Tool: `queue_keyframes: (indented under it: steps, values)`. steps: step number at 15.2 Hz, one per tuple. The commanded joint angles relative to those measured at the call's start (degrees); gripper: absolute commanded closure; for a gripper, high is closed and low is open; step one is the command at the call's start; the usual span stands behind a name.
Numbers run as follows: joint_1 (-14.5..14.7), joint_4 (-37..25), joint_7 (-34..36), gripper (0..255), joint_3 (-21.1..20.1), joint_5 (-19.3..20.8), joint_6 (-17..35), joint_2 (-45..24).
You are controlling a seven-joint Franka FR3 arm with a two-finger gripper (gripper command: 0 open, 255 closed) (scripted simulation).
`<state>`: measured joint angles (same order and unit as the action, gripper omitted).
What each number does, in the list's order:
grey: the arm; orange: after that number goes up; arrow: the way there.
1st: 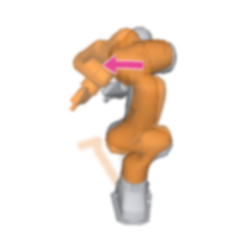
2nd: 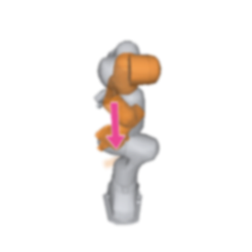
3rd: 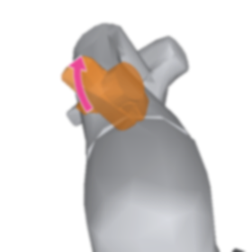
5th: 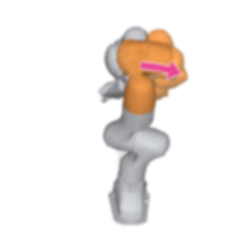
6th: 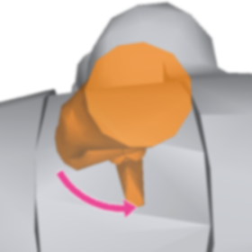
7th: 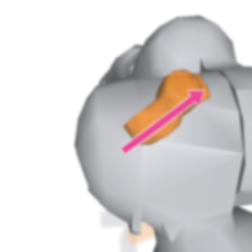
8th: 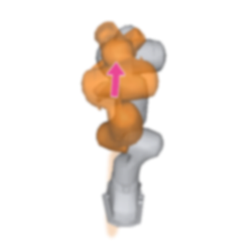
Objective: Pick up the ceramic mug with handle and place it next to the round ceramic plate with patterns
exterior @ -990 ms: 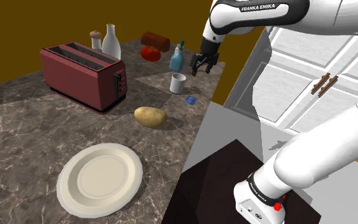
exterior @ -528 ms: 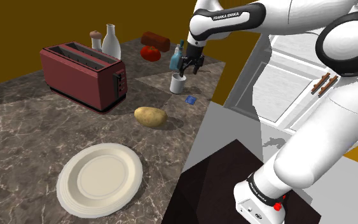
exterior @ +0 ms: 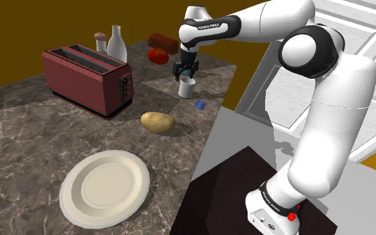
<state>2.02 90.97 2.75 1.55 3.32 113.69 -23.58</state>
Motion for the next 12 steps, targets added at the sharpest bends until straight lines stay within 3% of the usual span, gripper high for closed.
queue_keyframes:
  steps: [1, 7, 12]
  values:
    - [-0.16, -1.59, -0.13, 0, 0.10, 0.06, 0.80, -2.45]
    - [-0.32, 0.81, -0.09, 0, 0.15, 0.10, 4.72, -3.96]
    - [-0.33, 0.98, -0.08, 0, 0.16, 0.11, 5.08, -4.15]
